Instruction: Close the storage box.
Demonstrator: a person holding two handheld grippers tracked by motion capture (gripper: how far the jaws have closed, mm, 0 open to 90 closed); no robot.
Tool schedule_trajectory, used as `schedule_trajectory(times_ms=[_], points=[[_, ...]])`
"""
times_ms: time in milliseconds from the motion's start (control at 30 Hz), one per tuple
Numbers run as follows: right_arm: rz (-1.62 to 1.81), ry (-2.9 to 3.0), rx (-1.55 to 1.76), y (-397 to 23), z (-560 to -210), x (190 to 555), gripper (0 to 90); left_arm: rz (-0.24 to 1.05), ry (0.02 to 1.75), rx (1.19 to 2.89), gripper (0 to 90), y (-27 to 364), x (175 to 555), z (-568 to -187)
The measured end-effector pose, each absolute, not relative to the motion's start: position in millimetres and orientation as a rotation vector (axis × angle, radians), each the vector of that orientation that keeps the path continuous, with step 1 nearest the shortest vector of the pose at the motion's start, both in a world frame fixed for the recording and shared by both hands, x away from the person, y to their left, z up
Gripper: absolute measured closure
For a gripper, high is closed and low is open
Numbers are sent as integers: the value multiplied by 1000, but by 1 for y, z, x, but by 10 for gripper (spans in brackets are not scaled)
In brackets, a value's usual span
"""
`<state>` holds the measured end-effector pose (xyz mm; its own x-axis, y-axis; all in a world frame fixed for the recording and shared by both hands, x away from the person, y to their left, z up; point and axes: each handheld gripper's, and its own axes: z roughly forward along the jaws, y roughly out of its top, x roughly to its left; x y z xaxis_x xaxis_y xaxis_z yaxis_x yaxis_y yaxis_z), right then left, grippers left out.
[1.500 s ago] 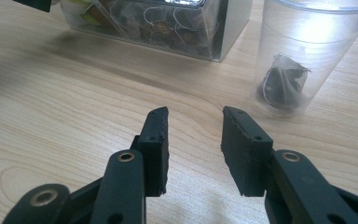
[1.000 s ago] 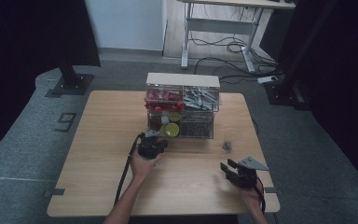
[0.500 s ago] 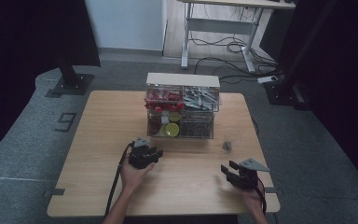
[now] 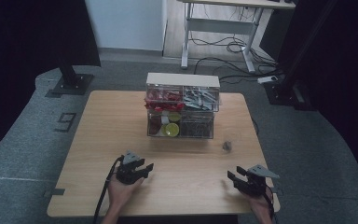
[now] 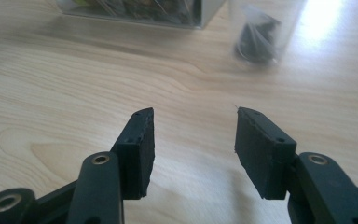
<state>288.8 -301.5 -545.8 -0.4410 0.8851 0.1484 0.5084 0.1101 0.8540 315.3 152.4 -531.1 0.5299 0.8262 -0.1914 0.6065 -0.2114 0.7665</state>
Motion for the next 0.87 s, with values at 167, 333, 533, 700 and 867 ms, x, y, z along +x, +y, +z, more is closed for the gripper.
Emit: schedule_trajectory(times_ms=[167,333,533,700,867], points=[[1243,1982,1404,-314,-551,285,462,310,1211,1948,512,161,310,-538],[1227,1978,1434,-320,-552,287,457,331,1235,1980,506,167,307,-543],[1209,1998,1446,-321,-553,290,450,334,1238,1985,503,169,308,-545],[1197,2007,1450,-320,-553,292,446,330,1238,1960,500,170,309,-547],[1185,2013,1450,-319,-553,292,438,314,1236,1951,478,171,309,-547]])
